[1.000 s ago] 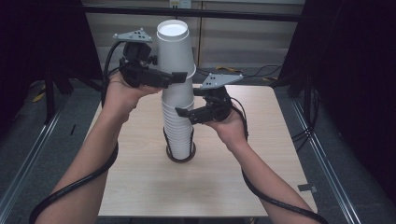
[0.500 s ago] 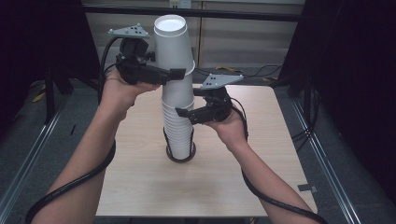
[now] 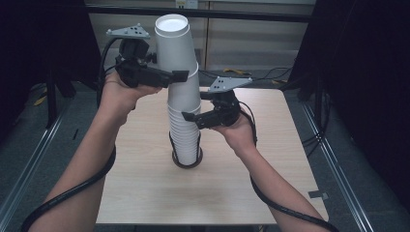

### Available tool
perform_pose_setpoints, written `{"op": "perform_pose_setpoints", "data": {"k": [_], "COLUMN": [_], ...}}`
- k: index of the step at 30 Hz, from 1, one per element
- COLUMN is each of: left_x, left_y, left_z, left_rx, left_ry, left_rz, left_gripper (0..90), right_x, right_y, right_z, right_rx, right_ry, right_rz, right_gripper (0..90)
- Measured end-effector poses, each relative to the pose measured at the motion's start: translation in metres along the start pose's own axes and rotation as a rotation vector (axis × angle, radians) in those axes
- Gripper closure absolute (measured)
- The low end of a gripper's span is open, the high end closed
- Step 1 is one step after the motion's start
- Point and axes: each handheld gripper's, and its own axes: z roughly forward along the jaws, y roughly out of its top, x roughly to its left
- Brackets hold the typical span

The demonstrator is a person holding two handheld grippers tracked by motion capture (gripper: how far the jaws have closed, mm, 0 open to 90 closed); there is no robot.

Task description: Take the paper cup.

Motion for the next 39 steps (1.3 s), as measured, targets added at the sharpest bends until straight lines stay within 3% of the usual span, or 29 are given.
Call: {"op": "perform_pose_setpoints", "data": {"k": [17,26,32,39], "left_x": [-0.002,0.006,0.013,0.018], "left_y": [0.003,-0.01,-0.021,-0.032], "left_z": [-0.017,-0.029,-0.043,-0.061], "left_rx": [-0.035,-0.04,-0.063,-0.072], "left_ry": [-0.001,0.013,0.017,0.045], "left_rz": [-0.001,-0.019,-0.044,-0.044], "left_gripper": [11.3,11.4,11.4,11.4], "right_x": [0.0,0.0,0.0,-0.001], "right_y": [-0.002,-0.003,-0.003,-0.005], "right_z": [0.0,0.0,0.0,0.001], "right_rx": [0.001,0.003,0.004,-0.001], "right_ry": [0.0,0.0,0.001,0.005], "right_rz": [0.001,0.002,0.006,0.015], "right_gripper": [15.1,15.1,15.0,14.8]}}
